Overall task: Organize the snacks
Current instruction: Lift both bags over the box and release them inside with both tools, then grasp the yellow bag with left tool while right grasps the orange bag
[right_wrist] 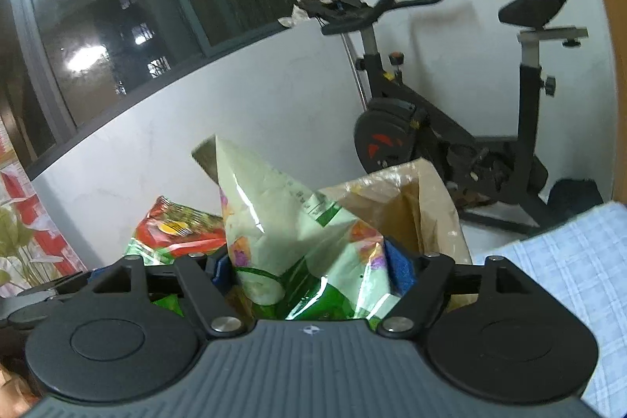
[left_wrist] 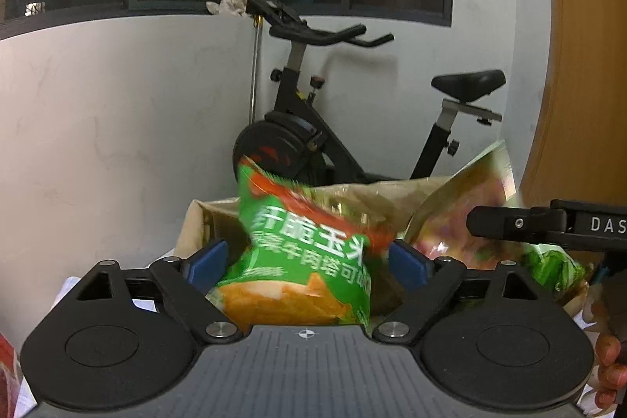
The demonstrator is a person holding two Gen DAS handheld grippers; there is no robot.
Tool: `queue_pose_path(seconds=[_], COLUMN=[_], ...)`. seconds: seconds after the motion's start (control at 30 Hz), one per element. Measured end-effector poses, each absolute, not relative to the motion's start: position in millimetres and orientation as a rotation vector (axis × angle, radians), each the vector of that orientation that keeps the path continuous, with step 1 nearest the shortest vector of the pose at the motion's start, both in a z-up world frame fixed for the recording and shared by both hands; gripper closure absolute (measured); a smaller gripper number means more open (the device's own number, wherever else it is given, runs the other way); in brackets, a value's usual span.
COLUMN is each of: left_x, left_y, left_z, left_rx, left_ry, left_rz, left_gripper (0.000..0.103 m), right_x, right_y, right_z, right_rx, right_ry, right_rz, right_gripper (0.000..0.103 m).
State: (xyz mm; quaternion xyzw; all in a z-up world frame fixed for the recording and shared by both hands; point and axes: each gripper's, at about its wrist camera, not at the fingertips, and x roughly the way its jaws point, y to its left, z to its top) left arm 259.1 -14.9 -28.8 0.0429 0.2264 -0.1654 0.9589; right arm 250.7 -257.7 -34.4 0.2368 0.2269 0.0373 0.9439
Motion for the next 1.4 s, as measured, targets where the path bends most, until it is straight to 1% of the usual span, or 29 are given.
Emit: queue_pose_path(seconds=[0.13, 0.27, 0.47, 0.7, 0.83, 1.0, 1.17, 1.2, 1.27, 1.4], left_x=[259.7, 258.9, 245.1, 208.9, 185.4, 156.3, 140.3, 138.9, 136.4, 137.8], left_y=[-11.1, -7.5, 5.8, 42.2, 56.0, 66.6, 76.3, 78.7, 84.9, 95.1], left_z=[-27.7, -25.9, -19.2, -15.5, -19.6, -31.2, -49.2, -55.2, -67.0, -85.7], left_rx=[0.067, 0.054, 0.027, -0.068, -0.065, -0.019, -0.033, -0.042, -0.064, -0.096], left_ry=[0.465, 0.474, 0.476, 0.483, 0.489, 0.476, 0.509, 0.528, 0.561, 0.619], left_rz=[-0.345, -0.336, -0.329, -0.317, -0.308, -0.287, -0.265, -0.26, -0.256, -0.233], left_gripper=[0.012, 0.011, 0.011, 0.011, 0.011, 0.011, 0.011, 0.011, 0.011, 0.011], right_x=[250.9, 243.8, 225.7, 190.8, 165.2, 137.9, 119.3, 116.7, 112.2, 109.7], right_y=[-257.7, -259.6, -257.8, -252.4, -248.6, -240.5, -226.8, -224.9, -218.1, -205.1], right_z=[-37.2, -33.6, -20.8, -17.5, -20.0, -27.8, -45.3, -48.8, -58.2, -77.9], right_rx=[0.463, 0.452, 0.366, 0.272, 0.229, 0.19, 0.152, 0.154, 0.162, 0.188], right_ry=[0.493, 0.47, 0.434, 0.4, 0.376, 0.351, 0.333, 0.331, 0.334, 0.384], right_rz=[0.054, 0.037, 0.041, 0.061, 0.089, 0.092, 0.074, 0.067, 0.063, 0.076], right_gripper=[0.019, 0.016, 0.016, 0.016, 0.015, 0.01, 0.008, 0.004, 0.0, 0.0])
